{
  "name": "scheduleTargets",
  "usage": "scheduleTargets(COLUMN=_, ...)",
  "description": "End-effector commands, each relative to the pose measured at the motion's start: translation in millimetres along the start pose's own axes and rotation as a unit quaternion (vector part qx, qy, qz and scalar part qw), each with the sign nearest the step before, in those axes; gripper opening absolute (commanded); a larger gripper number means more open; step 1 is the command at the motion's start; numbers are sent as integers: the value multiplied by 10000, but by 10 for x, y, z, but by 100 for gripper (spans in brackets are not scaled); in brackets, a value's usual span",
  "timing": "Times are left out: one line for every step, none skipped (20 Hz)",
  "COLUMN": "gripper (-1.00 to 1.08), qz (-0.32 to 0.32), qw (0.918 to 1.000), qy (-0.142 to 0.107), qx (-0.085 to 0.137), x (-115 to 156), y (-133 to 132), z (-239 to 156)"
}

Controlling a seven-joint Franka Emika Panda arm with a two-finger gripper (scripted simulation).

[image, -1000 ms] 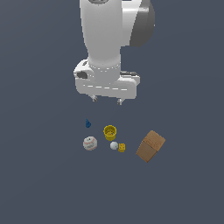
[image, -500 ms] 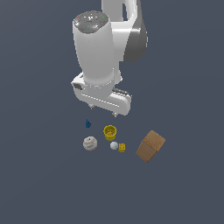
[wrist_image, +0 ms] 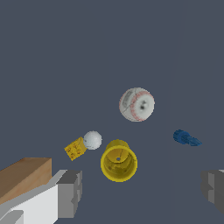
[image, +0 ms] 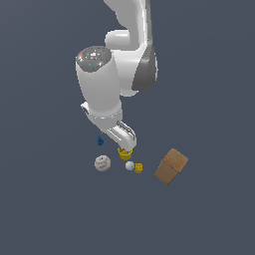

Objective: Pick up a designated object from a clutter of objects.

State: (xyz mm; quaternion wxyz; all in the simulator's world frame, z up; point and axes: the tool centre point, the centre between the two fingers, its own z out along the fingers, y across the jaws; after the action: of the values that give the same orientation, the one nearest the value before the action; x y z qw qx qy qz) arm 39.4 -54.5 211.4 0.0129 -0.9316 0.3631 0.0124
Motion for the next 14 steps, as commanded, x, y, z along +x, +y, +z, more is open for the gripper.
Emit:
scheduleTargets(gripper=100, qz=407, qw=9992, qy=9, qx=6, x=74, y=18, z=120)
scheduleTargets(gripper=100, qz=566, qw=9984, qy=12, qx=7, x=102, y=27, z=168)
scheduleTargets(gripper=100, qz=724, qw=9974, qy=16, qx=7, x=130, y=36, z=216)
scheduleTargets(gripper=100, qz=883, qw=9961, qy=21, qx=8, x=158, y=46, z=264)
scheduleTargets(gripper=100, qz=1041, qw=9946, qy=26, qx=8, x=186, y=56, z=313)
scheduleTargets(gripper=100, qz=1199, qw=9928, qy=31, qx=8, x=213, y=67, z=361)
scheduleTargets(gripper=100, qz=1357, qw=9907, qy=37, qx=8, x=240, y=79, z=410)
scheduleTargets(gripper=100, qz=1514, qw=9885, qy=44, qx=7, x=267, y=91, z=459)
scheduleTargets(gripper=100, qz=1671, qw=9859, qy=51, qx=7, x=294, y=104, z=508)
scheduleTargets(gripper=100, qz=1827, qw=9831, qy=58, qx=6, x=320, y=118, z=557)
scheduleTargets(gripper=100, qz=1983, qw=9801, qy=66, qx=4, x=346, y=132, z=606)
scheduleTargets(gripper=100, qz=2137, qw=9769, qy=74, qx=3, x=371, y=147, z=654)
scheduleTargets(gripper=100, qz=2283, qw=9736, qy=83, qx=2, x=396, y=161, z=701)
scheduleTargets(gripper=100, qz=2421, qw=9702, qy=91, qx=0, x=418, y=176, z=745)
